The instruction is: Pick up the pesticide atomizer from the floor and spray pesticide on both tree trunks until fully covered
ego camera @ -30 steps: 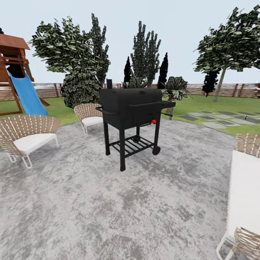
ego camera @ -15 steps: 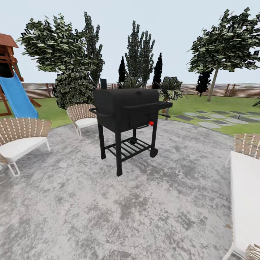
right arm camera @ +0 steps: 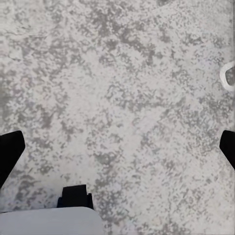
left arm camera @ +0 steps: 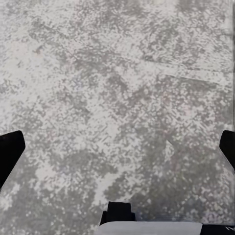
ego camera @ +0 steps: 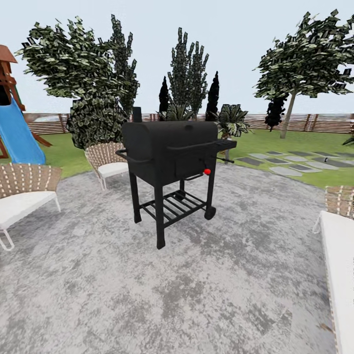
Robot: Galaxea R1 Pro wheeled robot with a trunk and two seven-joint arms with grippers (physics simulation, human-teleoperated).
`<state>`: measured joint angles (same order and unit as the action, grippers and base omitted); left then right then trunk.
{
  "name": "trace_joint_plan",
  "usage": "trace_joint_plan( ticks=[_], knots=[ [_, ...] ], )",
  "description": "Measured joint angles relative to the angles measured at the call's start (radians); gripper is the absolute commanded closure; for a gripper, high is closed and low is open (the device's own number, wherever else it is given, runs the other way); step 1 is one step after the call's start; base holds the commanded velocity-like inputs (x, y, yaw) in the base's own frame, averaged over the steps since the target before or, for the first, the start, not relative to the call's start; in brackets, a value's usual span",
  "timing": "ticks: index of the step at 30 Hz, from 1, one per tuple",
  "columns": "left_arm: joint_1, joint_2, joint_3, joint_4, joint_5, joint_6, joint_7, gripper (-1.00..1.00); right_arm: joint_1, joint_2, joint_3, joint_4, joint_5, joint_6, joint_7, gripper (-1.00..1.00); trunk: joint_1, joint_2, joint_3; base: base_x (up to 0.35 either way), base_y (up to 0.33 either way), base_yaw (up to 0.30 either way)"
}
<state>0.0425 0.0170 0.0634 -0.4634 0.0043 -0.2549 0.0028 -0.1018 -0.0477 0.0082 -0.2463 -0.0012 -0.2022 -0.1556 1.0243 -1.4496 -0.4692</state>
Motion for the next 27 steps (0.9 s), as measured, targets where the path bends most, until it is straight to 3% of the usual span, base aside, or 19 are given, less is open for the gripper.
trace_joint_plan(
  ticks=[27],
  knots=[
    [0.000, 0.000, -0.001, 0.000, -0.001, 0.000, 0.001, -1.00, 0.000, 0.004, -0.001, 0.003, -0.004, 0.001, 0.003, -1.00, 0.000, 0.000, 0.000, 0.348, 0.000, -0.293]
  ],
)
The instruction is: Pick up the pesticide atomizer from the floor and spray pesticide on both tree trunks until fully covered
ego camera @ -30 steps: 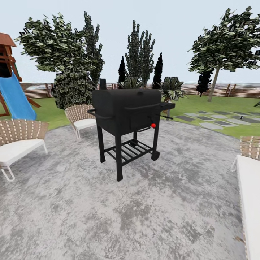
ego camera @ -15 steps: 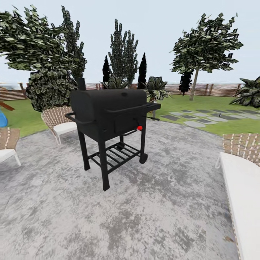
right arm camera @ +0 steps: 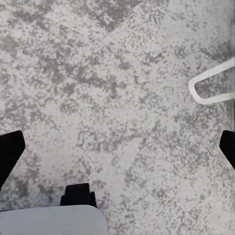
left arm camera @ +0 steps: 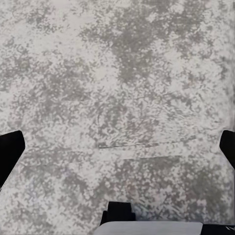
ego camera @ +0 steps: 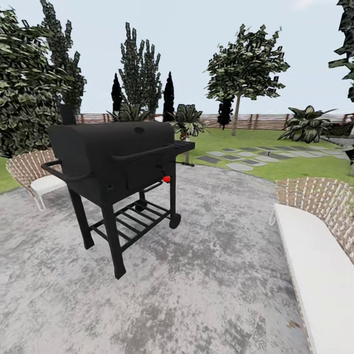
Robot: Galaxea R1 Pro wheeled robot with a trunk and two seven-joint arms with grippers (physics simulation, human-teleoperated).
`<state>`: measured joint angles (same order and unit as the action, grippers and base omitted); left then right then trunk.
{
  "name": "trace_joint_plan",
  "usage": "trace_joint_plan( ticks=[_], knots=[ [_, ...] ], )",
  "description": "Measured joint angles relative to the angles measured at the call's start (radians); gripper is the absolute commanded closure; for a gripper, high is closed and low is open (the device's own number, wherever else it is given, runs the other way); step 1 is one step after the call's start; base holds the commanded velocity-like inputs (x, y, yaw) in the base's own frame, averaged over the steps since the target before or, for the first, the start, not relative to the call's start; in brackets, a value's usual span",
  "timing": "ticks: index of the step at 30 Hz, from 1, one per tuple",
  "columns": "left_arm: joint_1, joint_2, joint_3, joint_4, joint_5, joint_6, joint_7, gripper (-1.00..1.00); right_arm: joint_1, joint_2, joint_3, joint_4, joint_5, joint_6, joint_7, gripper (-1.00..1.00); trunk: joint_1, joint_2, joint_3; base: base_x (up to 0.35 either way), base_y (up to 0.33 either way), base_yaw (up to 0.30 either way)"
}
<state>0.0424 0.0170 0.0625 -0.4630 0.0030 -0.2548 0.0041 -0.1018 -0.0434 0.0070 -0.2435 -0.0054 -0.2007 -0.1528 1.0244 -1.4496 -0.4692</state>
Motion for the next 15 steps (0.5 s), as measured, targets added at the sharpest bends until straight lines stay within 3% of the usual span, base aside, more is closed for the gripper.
trace_joint_plan(
  ticks=[8, 15],
  knots=[
    [0.000, 0.000, 0.003, 0.000, 0.000, 0.000, 0.000, -1.00, 0.000, 0.001, 0.000, 0.000, 0.000, 0.000, 0.000, -1.00, 0.000, 0.000, 0.000, 0.348, 0.000, -0.279],
    [0.000, 0.000, 0.004, 0.001, 0.000, 0.000, 0.000, -1.00, 0.000, 0.002, 0.000, 0.001, 0.000, 0.000, 0.000, -1.00, 0.000, 0.000, 0.000, 0.350, 0.000, -0.053]
  ],
)
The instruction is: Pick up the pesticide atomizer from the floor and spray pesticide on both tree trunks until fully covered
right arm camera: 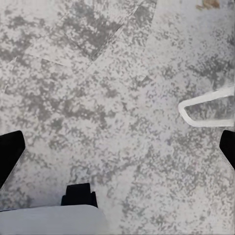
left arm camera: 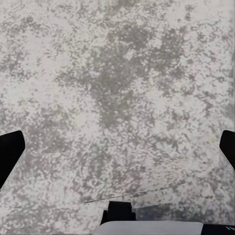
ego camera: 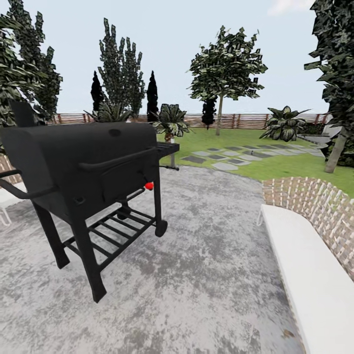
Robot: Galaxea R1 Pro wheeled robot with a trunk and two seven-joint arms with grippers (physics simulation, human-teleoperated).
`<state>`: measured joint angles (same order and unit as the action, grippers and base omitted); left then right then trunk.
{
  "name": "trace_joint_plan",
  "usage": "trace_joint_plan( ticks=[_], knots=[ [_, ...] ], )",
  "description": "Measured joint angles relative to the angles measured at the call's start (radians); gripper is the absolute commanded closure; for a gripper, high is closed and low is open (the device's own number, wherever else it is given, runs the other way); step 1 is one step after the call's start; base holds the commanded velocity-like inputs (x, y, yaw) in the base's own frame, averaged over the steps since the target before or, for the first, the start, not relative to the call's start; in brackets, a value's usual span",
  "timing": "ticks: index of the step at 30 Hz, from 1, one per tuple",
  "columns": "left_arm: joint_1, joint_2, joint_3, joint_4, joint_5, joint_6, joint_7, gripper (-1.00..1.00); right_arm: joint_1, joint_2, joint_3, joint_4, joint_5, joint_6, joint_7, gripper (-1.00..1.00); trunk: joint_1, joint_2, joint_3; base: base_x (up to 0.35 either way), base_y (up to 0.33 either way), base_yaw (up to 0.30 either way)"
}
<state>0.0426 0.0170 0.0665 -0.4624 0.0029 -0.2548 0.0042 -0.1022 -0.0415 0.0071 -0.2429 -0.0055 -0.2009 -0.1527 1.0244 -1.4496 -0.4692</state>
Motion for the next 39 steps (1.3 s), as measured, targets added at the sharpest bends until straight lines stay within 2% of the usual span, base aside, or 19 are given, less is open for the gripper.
trace_joint_plan(
  ticks=[14, 39],
  knots=[
    [0.000, 0.000, 0.000, 0.000, 0.000, 0.000, 0.000, -1.00, 0.000, 0.000, 0.001, 0.000, 0.000, 0.000, 0.000, -1.00, 0.000, 0.000, 0.000, 0.350, 0.000, -0.042],
    [0.000, 0.001, 0.000, 0.001, 0.000, 0.000, 0.000, -1.00, 0.000, 0.000, 0.001, 0.001, 0.000, 0.000, 0.000, -1.00, 0.000, 0.000, 0.000, 0.350, 0.000, -0.290]
  ],
)
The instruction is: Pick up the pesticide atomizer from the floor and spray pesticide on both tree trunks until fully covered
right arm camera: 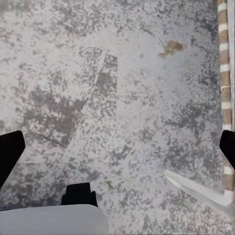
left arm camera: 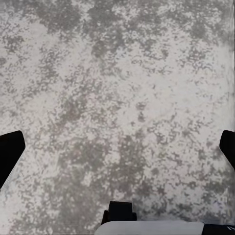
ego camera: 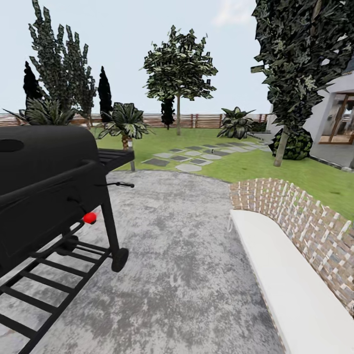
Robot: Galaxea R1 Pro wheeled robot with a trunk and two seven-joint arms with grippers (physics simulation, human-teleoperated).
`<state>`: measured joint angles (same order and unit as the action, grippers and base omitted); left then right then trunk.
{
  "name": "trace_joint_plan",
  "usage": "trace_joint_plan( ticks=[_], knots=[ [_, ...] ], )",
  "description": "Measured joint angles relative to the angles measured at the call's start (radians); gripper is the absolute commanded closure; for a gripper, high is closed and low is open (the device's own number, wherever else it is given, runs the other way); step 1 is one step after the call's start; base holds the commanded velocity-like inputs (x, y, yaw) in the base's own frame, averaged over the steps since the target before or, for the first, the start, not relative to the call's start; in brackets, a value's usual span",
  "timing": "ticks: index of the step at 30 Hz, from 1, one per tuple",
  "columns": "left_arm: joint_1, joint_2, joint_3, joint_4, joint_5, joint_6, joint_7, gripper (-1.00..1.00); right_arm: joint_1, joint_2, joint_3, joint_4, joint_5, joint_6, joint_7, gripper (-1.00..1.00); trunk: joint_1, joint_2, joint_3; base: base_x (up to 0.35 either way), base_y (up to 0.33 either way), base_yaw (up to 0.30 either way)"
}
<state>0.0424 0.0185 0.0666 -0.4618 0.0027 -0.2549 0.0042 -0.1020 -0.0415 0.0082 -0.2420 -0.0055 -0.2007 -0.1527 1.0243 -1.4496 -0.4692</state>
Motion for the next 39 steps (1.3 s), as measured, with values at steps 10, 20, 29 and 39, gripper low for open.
trace_joint_plan(
  ticks=[10, 20, 29, 39],
  knots=[
    [0.000, 0.000, 0.001, 0.000, 0.000, 0.000, 0.000, -1.00, 0.000, 0.000, 0.000, 0.000, 0.000, 0.000, 0.000, -1.00, 0.000, 0.000, 0.000, 0.350, 0.000, -0.150],
    [0.000, 0.000, 0.000, 0.000, 0.000, 0.000, 0.000, -1.00, 0.000, 0.000, 0.000, 0.000, 0.000, 0.000, 0.000, -1.00, 0.000, 0.000, 0.000, 0.350, 0.000, -0.009],
    [0.000, 0.000, 0.000, 0.000, 0.000, 0.000, 0.000, -1.00, 0.000, 0.001, 0.000, 0.001, 0.000, 0.000, 0.000, -1.00, 0.000, 0.000, 0.000, 0.350, 0.000, 0.000],
    [0.000, 0.000, 0.000, 0.000, 0.000, 0.000, 0.000, -1.00, 0.000, 0.001, 0.000, 0.002, 0.000, 0.000, 0.000, -1.00, 0.000, 0.000, 0.000, 0.350, 0.000, 0.000]
  ],
)
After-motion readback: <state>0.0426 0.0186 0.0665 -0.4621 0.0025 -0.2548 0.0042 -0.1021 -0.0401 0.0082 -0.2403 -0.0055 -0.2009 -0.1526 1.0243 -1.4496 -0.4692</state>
